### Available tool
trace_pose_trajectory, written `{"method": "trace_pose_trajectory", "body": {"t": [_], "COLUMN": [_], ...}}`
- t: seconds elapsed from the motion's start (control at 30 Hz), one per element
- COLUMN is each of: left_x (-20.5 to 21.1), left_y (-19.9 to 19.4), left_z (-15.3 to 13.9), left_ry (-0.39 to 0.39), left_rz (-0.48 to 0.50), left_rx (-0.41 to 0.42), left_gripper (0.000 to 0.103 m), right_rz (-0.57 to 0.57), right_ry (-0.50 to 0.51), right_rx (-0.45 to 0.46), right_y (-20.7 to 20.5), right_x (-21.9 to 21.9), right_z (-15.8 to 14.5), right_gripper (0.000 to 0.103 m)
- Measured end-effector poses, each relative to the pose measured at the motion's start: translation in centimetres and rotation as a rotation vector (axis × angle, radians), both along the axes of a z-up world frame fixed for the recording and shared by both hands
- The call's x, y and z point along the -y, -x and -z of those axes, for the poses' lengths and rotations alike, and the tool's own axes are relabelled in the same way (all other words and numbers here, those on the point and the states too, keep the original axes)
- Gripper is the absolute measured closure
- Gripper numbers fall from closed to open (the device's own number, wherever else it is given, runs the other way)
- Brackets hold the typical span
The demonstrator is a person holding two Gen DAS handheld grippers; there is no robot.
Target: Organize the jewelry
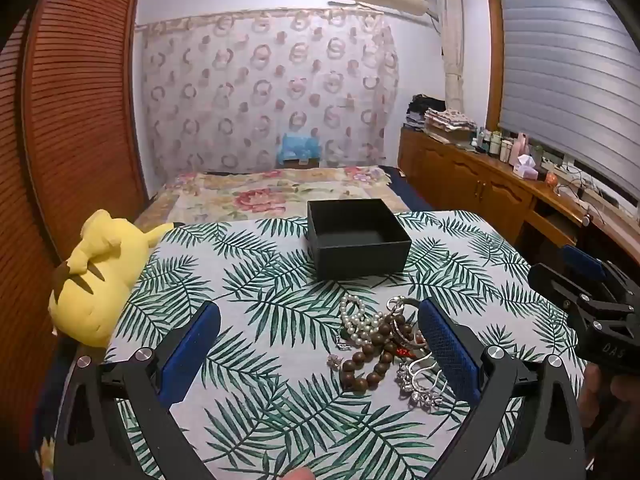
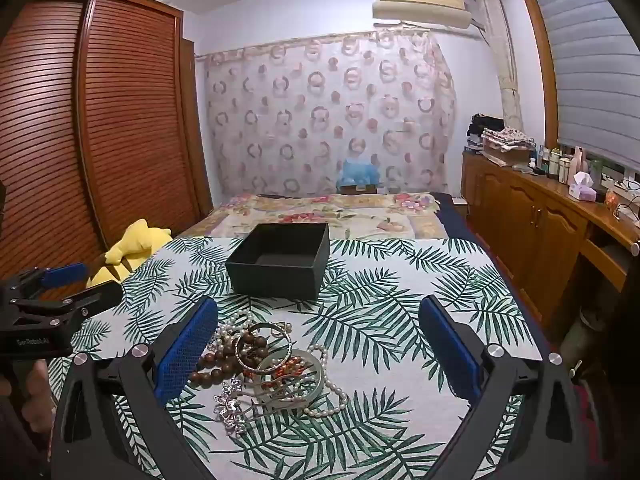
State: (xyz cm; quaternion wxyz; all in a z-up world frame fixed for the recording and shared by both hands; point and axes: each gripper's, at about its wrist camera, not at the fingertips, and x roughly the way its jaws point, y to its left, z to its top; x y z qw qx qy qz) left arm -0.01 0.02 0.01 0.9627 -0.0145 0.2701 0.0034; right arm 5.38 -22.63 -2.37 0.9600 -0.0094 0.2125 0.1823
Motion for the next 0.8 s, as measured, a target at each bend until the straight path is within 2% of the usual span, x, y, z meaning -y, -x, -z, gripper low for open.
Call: {"method": "trace_pose_trajectory", "body": {"t": [0.8], "left_x": [0.51], "left_y": [0.65], "left_z": [-0.81], "left_ry": [-0.016], "left_rz": [-0.003], "left_rx": [0.017], "left_gripper": [0.008], "right_rz": [0.001], "right_ry": [0.000], "right_rx": [-0.001], "right_y": [-0.11], "right_x": [0.08], "right_z": [0.06], "right_gripper": [0.002]}}
